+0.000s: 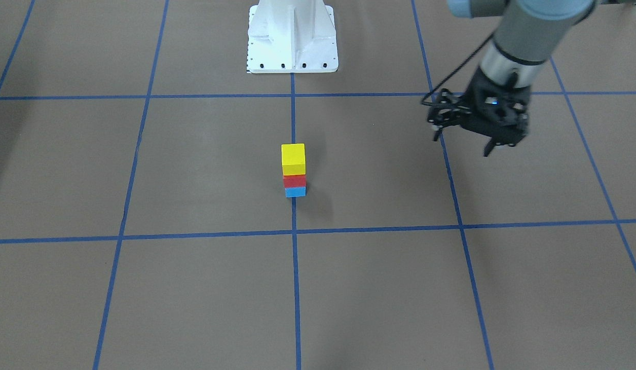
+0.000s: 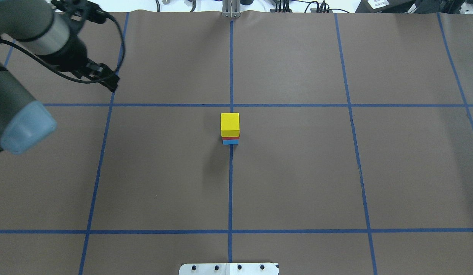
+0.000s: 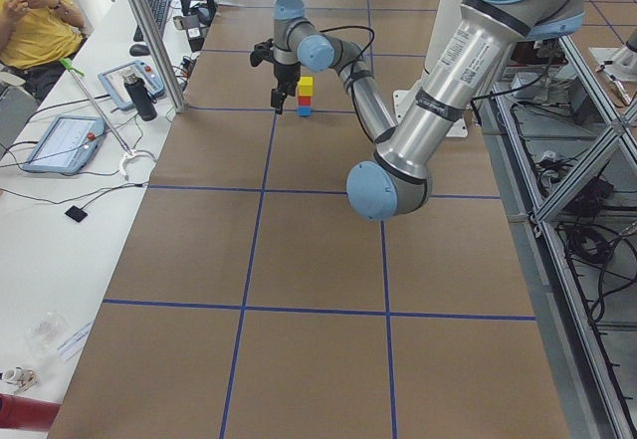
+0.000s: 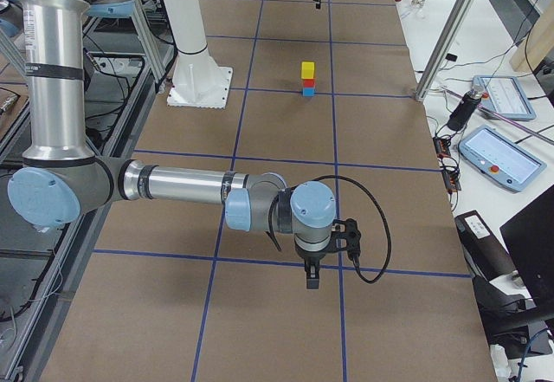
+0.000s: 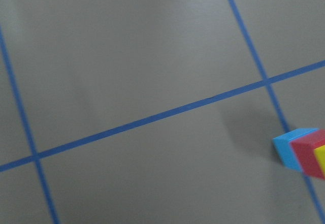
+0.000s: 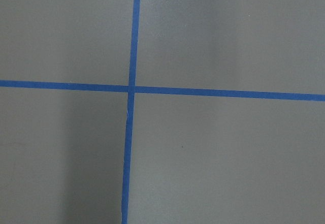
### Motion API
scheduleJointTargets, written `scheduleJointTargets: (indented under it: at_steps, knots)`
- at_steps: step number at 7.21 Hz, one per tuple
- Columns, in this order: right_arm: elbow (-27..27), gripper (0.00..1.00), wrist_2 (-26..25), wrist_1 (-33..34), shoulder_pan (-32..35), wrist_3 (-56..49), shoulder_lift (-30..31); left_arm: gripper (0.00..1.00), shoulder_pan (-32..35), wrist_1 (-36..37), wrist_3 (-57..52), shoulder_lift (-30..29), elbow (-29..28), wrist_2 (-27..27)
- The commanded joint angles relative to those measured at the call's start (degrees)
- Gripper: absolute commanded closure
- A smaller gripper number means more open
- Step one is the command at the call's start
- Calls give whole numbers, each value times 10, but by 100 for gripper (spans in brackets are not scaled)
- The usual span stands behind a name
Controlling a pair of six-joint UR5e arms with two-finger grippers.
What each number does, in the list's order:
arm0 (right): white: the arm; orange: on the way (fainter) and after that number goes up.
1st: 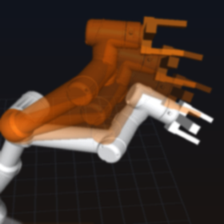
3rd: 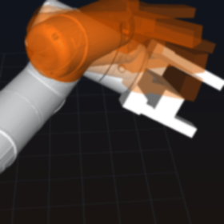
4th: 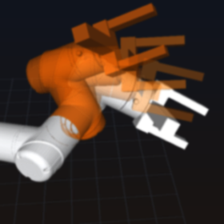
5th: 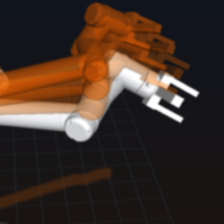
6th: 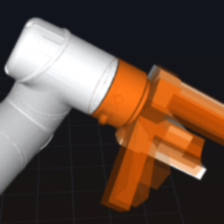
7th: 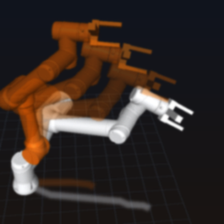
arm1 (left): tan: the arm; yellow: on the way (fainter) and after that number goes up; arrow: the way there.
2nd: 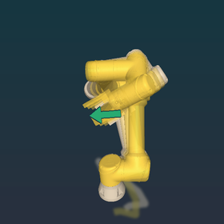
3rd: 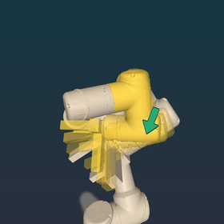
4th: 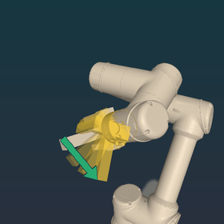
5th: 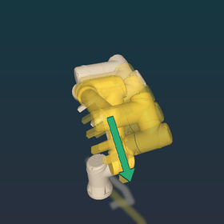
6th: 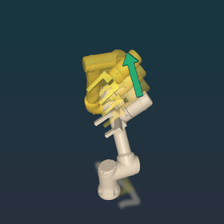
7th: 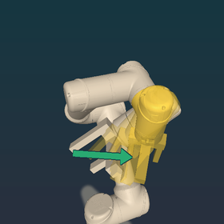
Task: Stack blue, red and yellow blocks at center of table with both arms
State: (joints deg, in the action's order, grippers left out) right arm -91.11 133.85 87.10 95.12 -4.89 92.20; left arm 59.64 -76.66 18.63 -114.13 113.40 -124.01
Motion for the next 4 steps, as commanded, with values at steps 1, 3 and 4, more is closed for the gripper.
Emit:
scheduleJointTargets:
  at_steps: [1, 3, 4]
  knots:
    - [0, 0, 0, 0, 1, 0, 0, 0, 168, -3, -242, 130, -11, -58]
    - [-1, 0, 0, 0, 0, 0, 0, 0, 274, -6, -397, 197, -76, -74]
    - [-1, 0, 0, 0, 1, 0, 2, 0, 308, -8, -398, 224, -112, -87]
